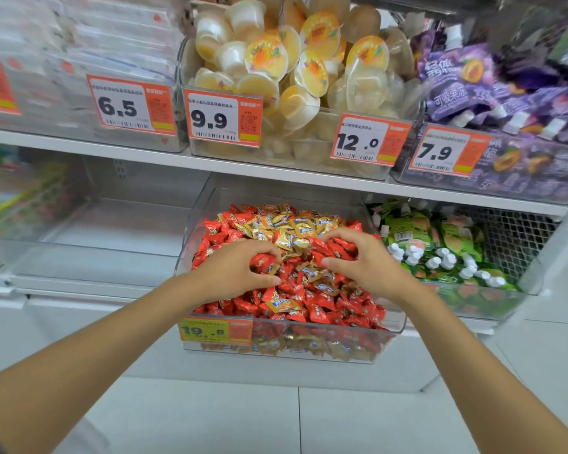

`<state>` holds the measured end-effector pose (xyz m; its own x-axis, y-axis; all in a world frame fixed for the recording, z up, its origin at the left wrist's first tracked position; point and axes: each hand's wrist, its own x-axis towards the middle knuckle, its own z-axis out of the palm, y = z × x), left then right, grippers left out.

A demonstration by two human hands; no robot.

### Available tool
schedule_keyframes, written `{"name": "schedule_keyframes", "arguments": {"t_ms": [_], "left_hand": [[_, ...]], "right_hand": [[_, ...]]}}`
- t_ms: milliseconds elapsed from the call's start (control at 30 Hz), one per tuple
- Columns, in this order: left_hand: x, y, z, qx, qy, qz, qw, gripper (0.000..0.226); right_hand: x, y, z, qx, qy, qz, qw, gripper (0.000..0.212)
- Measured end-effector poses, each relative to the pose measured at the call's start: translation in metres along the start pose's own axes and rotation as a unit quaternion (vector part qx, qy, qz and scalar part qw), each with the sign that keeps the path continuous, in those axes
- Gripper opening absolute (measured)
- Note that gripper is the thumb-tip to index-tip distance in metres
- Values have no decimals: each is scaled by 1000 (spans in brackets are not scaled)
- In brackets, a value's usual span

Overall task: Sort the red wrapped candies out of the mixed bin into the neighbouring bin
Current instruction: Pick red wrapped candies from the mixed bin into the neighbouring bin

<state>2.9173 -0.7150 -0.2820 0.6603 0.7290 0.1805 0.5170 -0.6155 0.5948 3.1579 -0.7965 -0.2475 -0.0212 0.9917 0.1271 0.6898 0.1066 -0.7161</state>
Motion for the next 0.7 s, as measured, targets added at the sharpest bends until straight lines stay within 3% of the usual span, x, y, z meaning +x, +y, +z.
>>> {"name": "schedule_keyframes", "arguments": {"t_ms": [67,200,300,533,700], "left_hand": [[4,5,3,2,-30,2,1000,22],[8,9,10,104,-125,7,987,51],[11,11,15,180,-135,24,974,38],[9,13,6,-28,-26,35,999,21],[9,16,-18,-50,-27,16,998,21]], "right_hand": [[-2,1,-7,12,17,-5,1000,23],[-10,4,-13,2,26,-6,1000,25],[-16,11,-11,-19,28,4,999,26],[-20,12,-14,-9,30,3,999,25],[-21,14,-18,-3,42,9,999,28]]}}
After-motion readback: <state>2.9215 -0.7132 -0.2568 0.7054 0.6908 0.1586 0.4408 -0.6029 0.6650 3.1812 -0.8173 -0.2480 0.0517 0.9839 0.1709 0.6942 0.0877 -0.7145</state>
